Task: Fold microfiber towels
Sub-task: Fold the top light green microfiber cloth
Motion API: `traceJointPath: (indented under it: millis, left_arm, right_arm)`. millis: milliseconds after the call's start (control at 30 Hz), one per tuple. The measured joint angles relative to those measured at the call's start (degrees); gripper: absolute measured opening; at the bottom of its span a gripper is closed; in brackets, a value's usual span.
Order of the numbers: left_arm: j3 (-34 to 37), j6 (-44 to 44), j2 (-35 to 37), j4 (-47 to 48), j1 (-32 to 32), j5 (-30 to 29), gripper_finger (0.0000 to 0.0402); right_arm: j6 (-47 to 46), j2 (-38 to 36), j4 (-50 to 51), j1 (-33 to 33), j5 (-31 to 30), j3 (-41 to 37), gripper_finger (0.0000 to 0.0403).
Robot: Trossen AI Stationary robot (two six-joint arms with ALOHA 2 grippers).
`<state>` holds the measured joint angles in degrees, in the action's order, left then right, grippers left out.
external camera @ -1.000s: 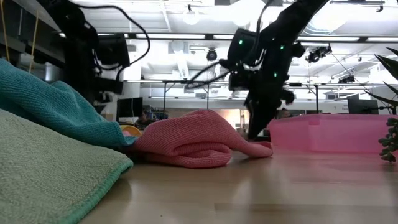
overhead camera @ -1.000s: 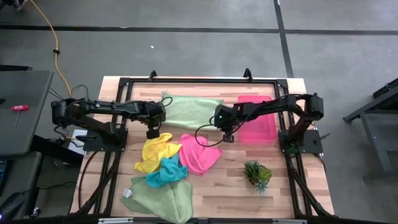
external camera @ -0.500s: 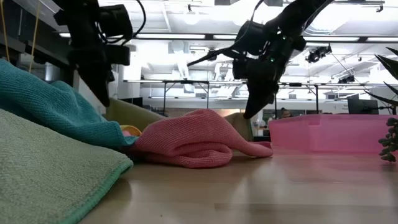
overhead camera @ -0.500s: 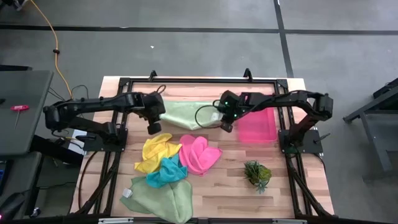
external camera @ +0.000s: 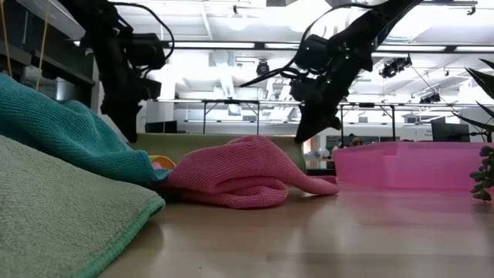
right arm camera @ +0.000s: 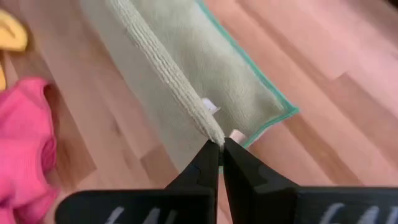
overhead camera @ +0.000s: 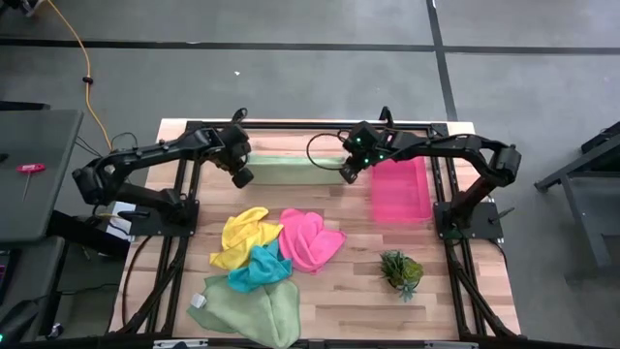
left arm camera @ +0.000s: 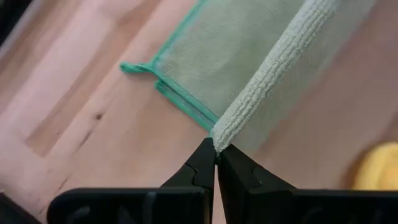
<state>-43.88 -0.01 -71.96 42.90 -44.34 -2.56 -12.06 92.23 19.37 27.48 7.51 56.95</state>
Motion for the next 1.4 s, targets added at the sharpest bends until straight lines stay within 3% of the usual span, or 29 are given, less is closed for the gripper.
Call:
traceJointPath:
  millis: [333,533,900,1200,1400]
  left_arm:
    - [0.0,0.0,-5.0,-5.8,-1.2,-0.7,0.0]
    - [0.0,-2.8,-9.1,-6.9,-1.2,-4.9,0.0]
    - [0.0,-9.5,-9.7,-13.1,-1.2,-12.0,0.0]
    - [0.0,-13.1,-9.7,-11.1,0.9,-9.4,0.0]
    - [0.1,-16.1,-7.4,-7.6,6.7,-2.5,0.0]
  right_arm:
    - [-4.2,2.7,-1.8,0.3,-4.4,0.0,0.0]
    - [-6.2,3.1,-5.1,0.7,-6.9,0.0,0.0]
    - [-12.2,6.6,-9.0,2.1,-11.2,0.0,0.0]
    - [-9.8,6.8,-8.7,1.3,-7.8,0.0,0.0]
    - [-4.5,3.5,-3.6,-2.2,-4.1,0.0,0.0]
